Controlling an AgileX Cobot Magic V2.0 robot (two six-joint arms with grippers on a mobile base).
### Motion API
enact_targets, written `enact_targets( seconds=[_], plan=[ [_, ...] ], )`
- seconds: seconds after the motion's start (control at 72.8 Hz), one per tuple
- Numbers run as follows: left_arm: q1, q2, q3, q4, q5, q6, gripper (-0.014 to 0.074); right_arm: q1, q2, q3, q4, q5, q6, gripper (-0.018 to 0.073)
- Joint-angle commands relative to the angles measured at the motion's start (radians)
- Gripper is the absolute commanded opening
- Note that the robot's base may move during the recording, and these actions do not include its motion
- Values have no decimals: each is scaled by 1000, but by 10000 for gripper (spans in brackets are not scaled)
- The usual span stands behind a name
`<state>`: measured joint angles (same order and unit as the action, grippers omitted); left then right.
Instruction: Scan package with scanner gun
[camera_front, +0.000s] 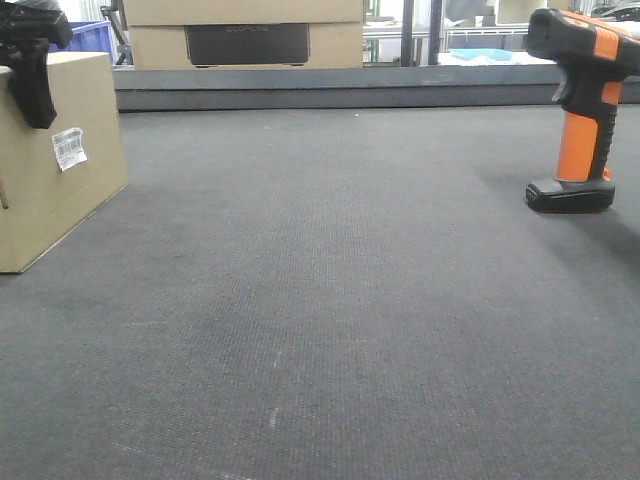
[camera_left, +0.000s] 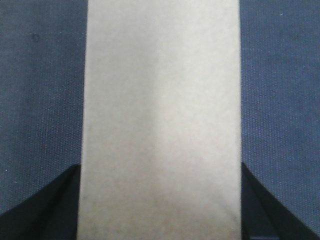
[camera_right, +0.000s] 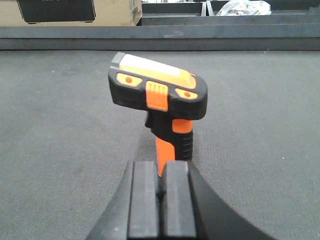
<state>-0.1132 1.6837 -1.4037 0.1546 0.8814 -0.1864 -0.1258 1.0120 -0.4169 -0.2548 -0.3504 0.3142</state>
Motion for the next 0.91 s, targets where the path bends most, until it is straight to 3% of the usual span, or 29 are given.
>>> enact_targets(
  seconds=[0.0, 0.096, 0.192, 0.742, 0.797, 0.893],
  plan=[
    [2, 0, 6, 6, -17, 1, 254, -1, -8, 3, -6, -8, -6, -168],
    [2, 0, 6, 6, -17, 1, 491, -1, -8, 3, -6, -8, -6, -168],
    [2, 0, 6, 6, -17, -9, 619, -1, -8, 3, -6, -8, -6, -168],
    [2, -194, 6, 6, 3, -31, 578, -1, -8, 3, -6, -8, -6, -168],
    [2, -222, 6, 6, 22, -31, 555, -1, -8, 3, -6, -5, -6, -168],
    [2, -277, 6, 6, 66, -31, 406, -1, -8, 3, -6, 4, -6, -168]
  ],
)
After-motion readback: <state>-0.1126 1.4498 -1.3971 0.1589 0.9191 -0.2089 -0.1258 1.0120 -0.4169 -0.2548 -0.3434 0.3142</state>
